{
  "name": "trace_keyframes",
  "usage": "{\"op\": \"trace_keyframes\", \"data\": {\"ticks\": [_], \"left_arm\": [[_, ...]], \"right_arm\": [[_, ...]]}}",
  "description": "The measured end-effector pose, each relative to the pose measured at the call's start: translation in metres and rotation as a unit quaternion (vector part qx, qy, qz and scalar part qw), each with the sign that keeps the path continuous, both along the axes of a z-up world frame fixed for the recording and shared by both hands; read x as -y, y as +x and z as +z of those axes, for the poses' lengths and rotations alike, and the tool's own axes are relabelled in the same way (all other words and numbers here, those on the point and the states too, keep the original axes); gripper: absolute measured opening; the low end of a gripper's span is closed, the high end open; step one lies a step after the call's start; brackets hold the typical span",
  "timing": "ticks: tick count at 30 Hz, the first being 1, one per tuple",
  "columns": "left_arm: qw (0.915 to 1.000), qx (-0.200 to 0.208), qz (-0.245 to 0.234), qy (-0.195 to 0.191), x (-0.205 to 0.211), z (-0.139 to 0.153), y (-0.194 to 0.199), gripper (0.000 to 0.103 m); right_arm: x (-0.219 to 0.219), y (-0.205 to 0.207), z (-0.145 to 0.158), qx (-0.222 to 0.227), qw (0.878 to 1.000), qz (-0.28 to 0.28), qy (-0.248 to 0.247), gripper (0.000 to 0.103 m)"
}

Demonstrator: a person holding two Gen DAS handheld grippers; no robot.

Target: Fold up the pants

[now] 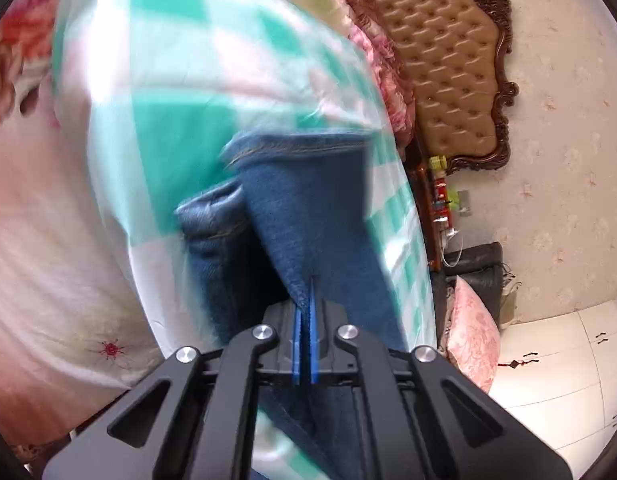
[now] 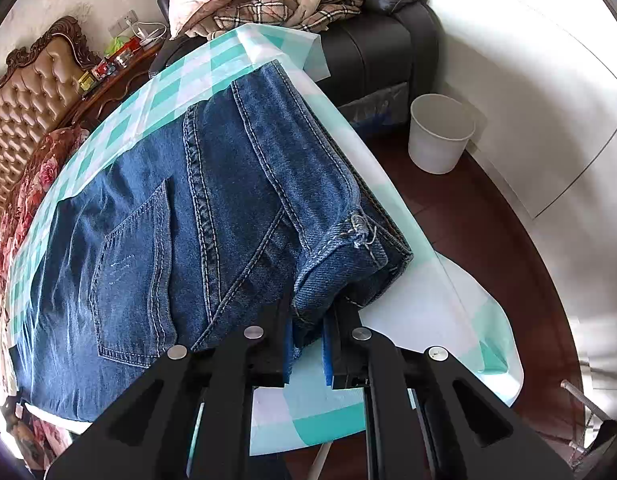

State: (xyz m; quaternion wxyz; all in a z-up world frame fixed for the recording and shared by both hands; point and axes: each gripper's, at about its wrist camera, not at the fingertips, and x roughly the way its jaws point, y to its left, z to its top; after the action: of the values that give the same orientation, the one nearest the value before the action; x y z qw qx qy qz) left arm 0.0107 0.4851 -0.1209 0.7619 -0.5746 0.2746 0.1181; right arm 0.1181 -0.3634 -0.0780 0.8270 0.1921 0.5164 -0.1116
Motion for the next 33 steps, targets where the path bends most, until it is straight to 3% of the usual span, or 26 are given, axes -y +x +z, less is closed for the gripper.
{"op": "trace_keyframes", "data": {"ticks": [2, 3, 7, 13, 18, 20, 21, 22, 25, 28, 29, 31, 32, 33], "left_arm": [[0.9965, -0.009, -0.003, 0.082, 0.016, 0.033, -0.013, 0.002], [0.9961, -0.016, 0.004, 0.087, 0.02, 0.034, -0.019, 0.002], [0.9976, -0.061, 0.018, 0.028, 0.008, -0.012, -0.026, 0.002], [0.9974, -0.057, 0.01, 0.044, 0.005, -0.021, -0.027, 0.003], [0.997, -0.057, 0.011, 0.052, 0.009, -0.022, -0.026, 0.005], [0.9939, -0.074, 0.019, 0.079, 0.016, -0.009, -0.029, 0.013], [0.9874, -0.091, 0.035, 0.124, 0.022, 0.007, -0.034, 0.022], [0.98, -0.096, 0.049, 0.167, 0.028, 0.022, -0.039, 0.04], [0.9535, -0.082, 0.038, 0.288, 0.063, 0.06, -0.032, 0.044], [0.917, -0.044, -0.08, 0.388, 0.138, 0.078, 0.011, 0.051], [0.8966, -0.021, -0.14, 0.42, 0.176, 0.081, 0.032, 0.054], [0.8615, 0.009, -0.241, 0.447, 0.235, 0.083, 0.068, 0.053], [0.8427, 0.029, -0.3, 0.446, 0.271, 0.084, 0.091, 0.052], [0.8301, 0.054, -0.344, 0.435, 0.299, 0.083, 0.108, 0.047]], "right_arm": [[0.001, -0.001, 0.0, 0.0, 1.0, -0.001, 0.003, 0.009], [0.0, 0.0, 0.0, 0.0, 1.0, -0.001, 0.001, 0.009], [-0.002, 0.008, 0.002, -0.008, 1.0, 0.0, -0.006, 0.009], [0.004, -0.008, 0.049, 0.044, 0.999, 0.015, 0.005, 0.007], [0.007, -0.002, 0.001, -0.012, 1.0, 0.015, -0.004, 0.007], [-0.001, -0.002, 0.001, -0.003, 0.999, 0.025, -0.033, 0.007], [-0.005, -0.002, 0.001, -0.003, 0.999, 0.029, -0.046, 0.007], [-0.006, -0.001, 0.0, -0.003, 0.998, 0.03, -0.049, 0.007], [-0.005, -0.004, -0.001, 0.004, 0.999, 0.026, -0.047, 0.007], [-0.014, -0.004, -0.002, 0.008, 0.997, 0.023, -0.078, 0.009], [-0.016, -0.006, -0.002, 0.009, 0.996, 0.024, -0.087, 0.01], [-0.025, -0.005, -0.002, 0.01, 0.993, 0.027, -0.115, 0.011], [-0.027, -0.006, -0.002, 0.01, 0.992, 0.028, -0.122, 0.012], [-0.028, -0.006, -0.002, 0.011, 0.991, 0.027, -0.128, 0.013]]}}
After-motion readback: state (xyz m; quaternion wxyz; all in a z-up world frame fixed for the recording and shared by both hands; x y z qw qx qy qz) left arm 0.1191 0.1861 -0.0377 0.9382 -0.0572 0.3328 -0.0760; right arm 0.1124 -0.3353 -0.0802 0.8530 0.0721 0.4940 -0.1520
